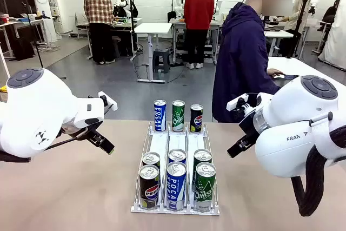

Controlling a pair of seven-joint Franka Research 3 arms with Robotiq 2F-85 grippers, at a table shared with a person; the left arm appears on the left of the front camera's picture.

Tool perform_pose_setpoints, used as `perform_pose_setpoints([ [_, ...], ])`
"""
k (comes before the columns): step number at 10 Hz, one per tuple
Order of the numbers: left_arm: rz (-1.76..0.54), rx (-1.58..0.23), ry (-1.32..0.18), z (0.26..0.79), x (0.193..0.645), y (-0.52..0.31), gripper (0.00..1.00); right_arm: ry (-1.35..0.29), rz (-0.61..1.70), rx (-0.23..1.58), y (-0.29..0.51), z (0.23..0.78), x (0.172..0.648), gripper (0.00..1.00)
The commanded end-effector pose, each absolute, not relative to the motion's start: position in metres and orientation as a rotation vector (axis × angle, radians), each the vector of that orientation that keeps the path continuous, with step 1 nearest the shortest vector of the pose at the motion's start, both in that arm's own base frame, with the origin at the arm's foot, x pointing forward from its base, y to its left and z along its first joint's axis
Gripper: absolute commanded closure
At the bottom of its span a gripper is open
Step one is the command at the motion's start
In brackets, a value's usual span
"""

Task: Retrieve and hand over the desired beverage to the person.
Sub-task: Pick up a can of the same type that the person held from the Automatic Can Dispenser.

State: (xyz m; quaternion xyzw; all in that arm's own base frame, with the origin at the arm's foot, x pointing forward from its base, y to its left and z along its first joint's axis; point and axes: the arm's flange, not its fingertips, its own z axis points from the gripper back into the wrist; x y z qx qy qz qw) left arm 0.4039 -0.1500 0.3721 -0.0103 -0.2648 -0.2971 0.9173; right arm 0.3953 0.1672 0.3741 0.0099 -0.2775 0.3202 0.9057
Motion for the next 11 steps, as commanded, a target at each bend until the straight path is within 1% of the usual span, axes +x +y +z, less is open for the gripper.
perform_pose_setpoints([
  [1, -0.611, -0.021, -0.545, 0.3721, 0.4039, -0.1501, 0.0, -0.573, 0.661, 0.021, 0.1673, 0.374, 0.3953, 0.0],
  [11, -0.611, -0.021, -0.545, 0.3721, 0.4039, -0.1501, 0.0, -0.573, 0.661, 0.021, 0.1673, 0.374, 0.3953, 0.0],
])
